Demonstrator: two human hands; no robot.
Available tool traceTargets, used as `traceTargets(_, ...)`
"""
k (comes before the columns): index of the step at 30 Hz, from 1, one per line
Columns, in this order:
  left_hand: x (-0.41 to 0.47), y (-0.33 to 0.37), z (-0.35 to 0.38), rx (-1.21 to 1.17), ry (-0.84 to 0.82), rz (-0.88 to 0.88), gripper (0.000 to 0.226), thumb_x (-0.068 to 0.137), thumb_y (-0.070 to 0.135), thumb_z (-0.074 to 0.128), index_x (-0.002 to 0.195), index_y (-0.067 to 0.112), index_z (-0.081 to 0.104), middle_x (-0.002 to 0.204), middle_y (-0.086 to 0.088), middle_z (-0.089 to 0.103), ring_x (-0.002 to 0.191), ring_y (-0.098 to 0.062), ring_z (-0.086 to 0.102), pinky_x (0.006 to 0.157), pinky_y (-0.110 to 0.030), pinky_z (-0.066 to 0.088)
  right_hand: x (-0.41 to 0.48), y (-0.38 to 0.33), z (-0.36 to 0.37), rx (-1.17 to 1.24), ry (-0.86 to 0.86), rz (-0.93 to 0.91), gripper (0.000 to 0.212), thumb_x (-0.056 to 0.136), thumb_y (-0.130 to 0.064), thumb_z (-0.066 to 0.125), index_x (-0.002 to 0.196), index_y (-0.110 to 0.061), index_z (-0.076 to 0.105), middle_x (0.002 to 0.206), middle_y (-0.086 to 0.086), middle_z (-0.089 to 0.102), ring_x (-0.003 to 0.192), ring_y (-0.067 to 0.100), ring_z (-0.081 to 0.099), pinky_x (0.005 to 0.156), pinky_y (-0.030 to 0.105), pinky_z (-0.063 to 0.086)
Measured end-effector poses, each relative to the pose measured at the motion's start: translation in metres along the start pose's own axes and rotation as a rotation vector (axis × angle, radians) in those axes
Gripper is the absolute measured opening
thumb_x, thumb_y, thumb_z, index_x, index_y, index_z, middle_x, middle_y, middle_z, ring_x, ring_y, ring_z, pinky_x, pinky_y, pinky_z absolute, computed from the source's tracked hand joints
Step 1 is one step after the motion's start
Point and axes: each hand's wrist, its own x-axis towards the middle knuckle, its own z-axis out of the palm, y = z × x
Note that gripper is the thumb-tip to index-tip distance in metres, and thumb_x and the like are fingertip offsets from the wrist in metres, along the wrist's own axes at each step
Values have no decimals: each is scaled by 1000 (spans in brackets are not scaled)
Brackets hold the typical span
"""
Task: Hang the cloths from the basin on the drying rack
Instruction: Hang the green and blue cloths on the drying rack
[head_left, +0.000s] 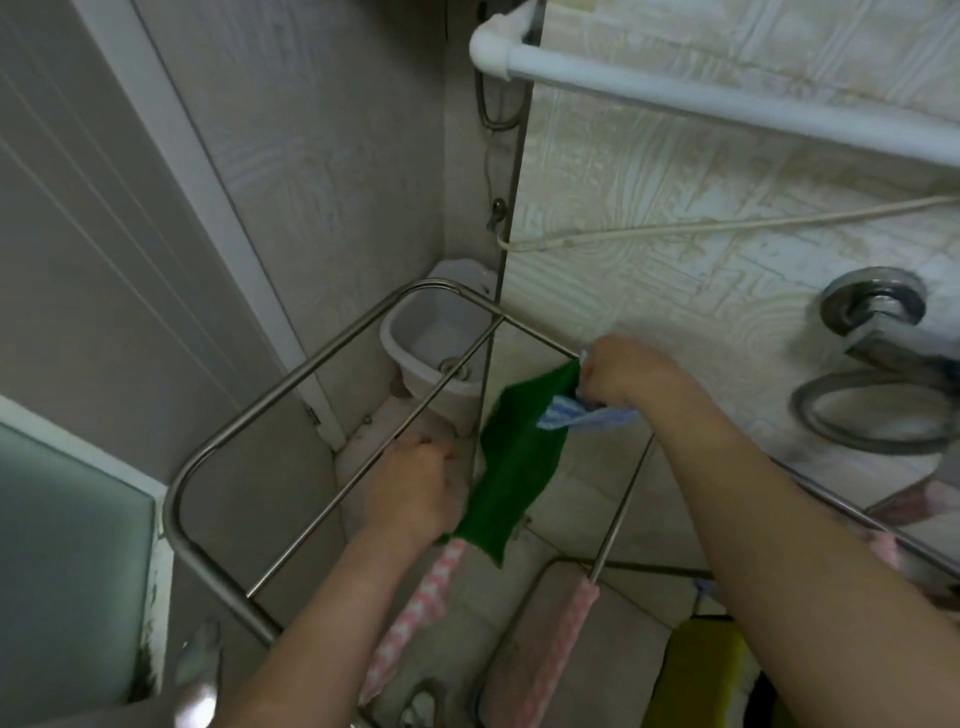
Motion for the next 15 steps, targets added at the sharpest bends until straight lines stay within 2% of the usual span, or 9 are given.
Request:
traceTargets(3, -3, 1, 3, -277, -107, -16, 21, 90, 23, 56, 107, 25, 67, 108, 3, 68, 94, -11, 60, 85, -29, 50, -2, 6, 7, -71, -151, 25, 31, 92, -31, 60, 76, -5, 54, 73, 5, 53, 69, 17, 52, 62, 27, 42)
traceTargets(6, -9, 2, 10, -279, -197, 5, 32, 88, 37, 62, 119, 29, 60, 99, 8, 63, 88, -8, 59, 73, -22, 44, 8, 11, 24, 94, -28, 22, 32, 95, -33, 54, 81, -5, 60, 86, 9, 67, 76, 21, 60, 74, 30, 50)
traceTargets(8, -10, 0, 15, -244, -178, 5, 37, 85, 35, 65, 121, 28, 59, 95, 7, 61, 85, -9, 59, 69, -20, 41, 18, 10, 37, 289, 112, 31, 34, 94, -35, 54, 81, -5, 65, 86, 10, 70, 74, 22, 64, 74, 31, 54)
traceTargets(12, -12, -3, 18, -290, -175, 50, 41, 81, 25, 71, 121, 25, 62, 102, 2, 64, 78, -5, 53, 66, -13, 36, 29, 4, 54, 717, 175, 73, 36, 92, -33, 59, 74, -3, 66, 70, 9, 68, 58, 16, 58, 53, 22, 47)
traceTargets(15, -13, -6, 16, -288, -205, 92, 44, 82, 21, 69, 125, 21, 59, 113, 0, 63, 84, -5, 51, 71, -12, 36, 34, 1, 62, 803, 206, 100, 34, 90, -31, 61, 68, -5, 61, 67, 11, 66, 67, 24, 62, 62, 31, 50)
